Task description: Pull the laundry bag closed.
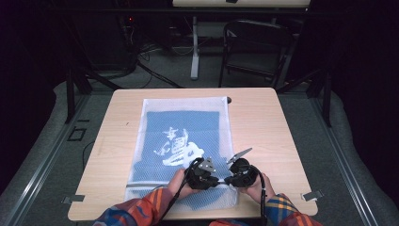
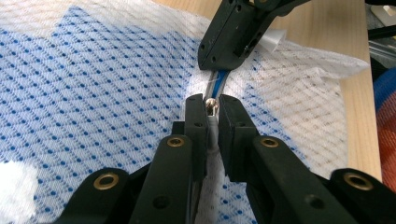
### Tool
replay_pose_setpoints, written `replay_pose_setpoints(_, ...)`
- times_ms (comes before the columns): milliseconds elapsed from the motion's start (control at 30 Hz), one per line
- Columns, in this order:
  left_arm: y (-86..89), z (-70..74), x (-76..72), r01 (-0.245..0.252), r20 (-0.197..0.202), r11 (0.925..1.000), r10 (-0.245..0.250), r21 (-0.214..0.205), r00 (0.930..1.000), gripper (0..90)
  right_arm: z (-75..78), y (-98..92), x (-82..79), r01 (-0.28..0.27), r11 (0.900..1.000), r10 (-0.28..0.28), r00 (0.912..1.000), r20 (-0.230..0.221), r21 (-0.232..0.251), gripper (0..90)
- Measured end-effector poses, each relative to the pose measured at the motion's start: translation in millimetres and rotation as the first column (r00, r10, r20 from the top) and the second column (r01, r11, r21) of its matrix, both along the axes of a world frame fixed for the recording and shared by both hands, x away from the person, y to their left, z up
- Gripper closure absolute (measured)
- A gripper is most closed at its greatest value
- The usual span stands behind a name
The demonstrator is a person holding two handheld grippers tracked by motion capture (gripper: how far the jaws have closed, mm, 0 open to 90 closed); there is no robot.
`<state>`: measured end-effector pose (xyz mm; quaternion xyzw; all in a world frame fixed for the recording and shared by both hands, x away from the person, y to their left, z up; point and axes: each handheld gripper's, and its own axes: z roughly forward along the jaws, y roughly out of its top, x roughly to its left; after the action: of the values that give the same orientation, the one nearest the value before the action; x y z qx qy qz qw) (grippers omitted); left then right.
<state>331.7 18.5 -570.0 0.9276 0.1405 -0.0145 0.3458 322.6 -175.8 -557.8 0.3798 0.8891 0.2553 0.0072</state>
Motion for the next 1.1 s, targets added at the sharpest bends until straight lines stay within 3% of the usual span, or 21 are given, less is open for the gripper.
replay_pose_setpoints(67,2.7,-0.4,0.7,0.004,-0.008,0.9999,-0.004,-0.014,1.0,82.9,0.6,0.2,-0.1,0.002,1.0,-0.002,1.0,-0.006,-0.004,90.0)
replay_pose_setpoints(100,3.9,1.0,0.4,0.001,0.002,1.0,-0.001,0.007,1.0,82.9,0.4,0.4,-0.3,0.005,1.0,-0.005,1.0,-0.004,-0.001,90.0)
replay_pose_setpoints(133,4.9,0.0,0.3,0.004,-0.006,0.9999,-0.004,-0.009,1.0,82.9,0.4,0.4,-0.3,0.005,1.0,-0.005,1.0,-0.004,-0.001,90.0)
replay_pose_setpoints(200,6.9,1.5,-0.3,-0.002,-0.001,0.9999,0.002,0.01,1.0,82.9,0.7,0.6,-0.2,0.001,1.0,-0.001,1.0,-0.008,-0.002,90.0)
replay_pose_setpoints(433,16.8,1.3,-0.1,-0.009,-0.016,1.0,0.009,-0.003,0.9998,82.9,0.4,0.7,-0.5,0.0,1.0,0.0,1.0,-0.003,0.002,90.0)
replay_pose_setpoints(467,18.3,2.5,-0.2,-0.011,-0.007,0.9999,0.011,0.014,0.9999,82.9,0.4,0.7,-0.4,-0.006,1.0,0.006,1.0,-0.006,0.005,90.0)
replay_pose_setpoints(567,21.7,1.9,-0.6,-0.01,-0.018,0.9999,0.01,0.0,0.9998,82.8,0.4,0.6,-0.5,-0.007,1.0,0.007,1.0,-0.005,0.005,90.0)
replay_pose_setpoints(800,34.4,1.5,0.7,-0.01,-0.025,0.9998,0.01,0.016,0.9996,82.8,0.4,0.6,-0.4,-0.012,0.9999,0.012,0.9999,-0.004,0.005,90.0)
replay_pose_setpoints(1033,37.2,0.2,1.3,-0.021,-0.027,0.9995,0.021,0.023,0.9994,82.6,1.4,3.2,-0.8,-0.028,0.9993,0.028,0.9995,0.014,-0.024,90.0)
replay_pose_setpoints(1100,37.6,-1.0,2.3,-0.017,-0.041,0.9998,0.017,0.006,0.999,82.6,2.5,4.1,0.1,-0.049,0.9985,0.05,0.9987,0.015,-0.025,90.0)
